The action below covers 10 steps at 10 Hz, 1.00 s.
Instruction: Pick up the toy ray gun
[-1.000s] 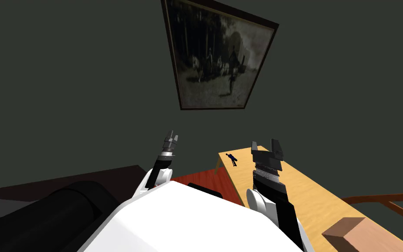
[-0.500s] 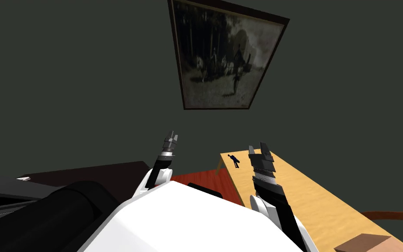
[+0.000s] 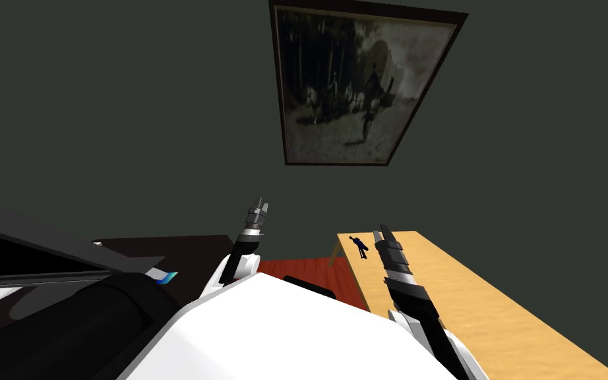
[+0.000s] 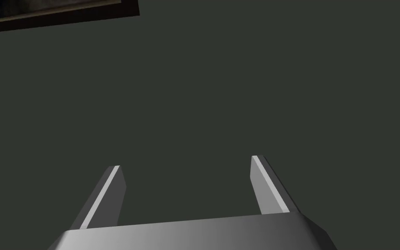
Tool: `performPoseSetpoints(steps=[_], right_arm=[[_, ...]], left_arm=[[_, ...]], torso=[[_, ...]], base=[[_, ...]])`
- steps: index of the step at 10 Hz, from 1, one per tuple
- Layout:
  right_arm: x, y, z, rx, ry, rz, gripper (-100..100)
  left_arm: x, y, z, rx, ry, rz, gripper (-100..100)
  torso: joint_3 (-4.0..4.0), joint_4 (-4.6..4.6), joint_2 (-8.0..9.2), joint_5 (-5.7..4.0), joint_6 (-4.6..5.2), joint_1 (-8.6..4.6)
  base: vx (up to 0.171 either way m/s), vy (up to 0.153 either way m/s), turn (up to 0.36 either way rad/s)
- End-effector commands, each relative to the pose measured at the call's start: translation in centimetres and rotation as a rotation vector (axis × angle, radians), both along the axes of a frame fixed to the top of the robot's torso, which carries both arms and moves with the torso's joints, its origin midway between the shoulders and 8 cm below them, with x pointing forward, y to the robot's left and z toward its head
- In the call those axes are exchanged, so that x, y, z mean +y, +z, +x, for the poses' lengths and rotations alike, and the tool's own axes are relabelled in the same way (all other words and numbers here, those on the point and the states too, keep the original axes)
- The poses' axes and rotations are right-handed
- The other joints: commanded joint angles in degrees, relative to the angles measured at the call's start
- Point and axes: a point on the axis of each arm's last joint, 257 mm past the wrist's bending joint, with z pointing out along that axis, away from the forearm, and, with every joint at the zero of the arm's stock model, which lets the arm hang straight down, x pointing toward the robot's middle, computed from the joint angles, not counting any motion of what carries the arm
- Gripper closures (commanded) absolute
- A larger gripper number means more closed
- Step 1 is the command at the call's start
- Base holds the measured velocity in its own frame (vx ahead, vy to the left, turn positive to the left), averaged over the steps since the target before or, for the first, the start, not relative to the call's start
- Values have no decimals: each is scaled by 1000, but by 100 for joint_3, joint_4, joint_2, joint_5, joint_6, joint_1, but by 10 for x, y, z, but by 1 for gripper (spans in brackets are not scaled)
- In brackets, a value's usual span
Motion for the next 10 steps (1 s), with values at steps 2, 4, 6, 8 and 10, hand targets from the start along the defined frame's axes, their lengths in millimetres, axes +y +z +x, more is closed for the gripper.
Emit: performPoseSetpoints(steps=[2,4,6,8,10], right_arm=[[-5,-34,0,78,-8,-76,-100],[-18,-74,-5,173,-18,-170,-100],[-25,-94,-9,222,-23,-218,-100],[-43,-135,-20,323,-31,-313,-100],[-53,-155,-28,374,-34,-359,-100]], left_arm=[[0,0,0,0,0,0,0],[0,0,0,0,0,0,0],[0,0,0,0,0,0,0],[0,0,0,0,0,0,0],[0,0,0,0,0,0,0]], torso=[[0,0,-1,0,-1,1],[-2,-1,-4,0,0,3],[-1,0,-2,1,0,1],[-3,-1,-4,0,1,3],[-3,-1,-6,0,0,1]], base=[[-8,-12,153],[-4,-3,151],[-5,-8,186],[-1,-5,197],[3,-8,180]])
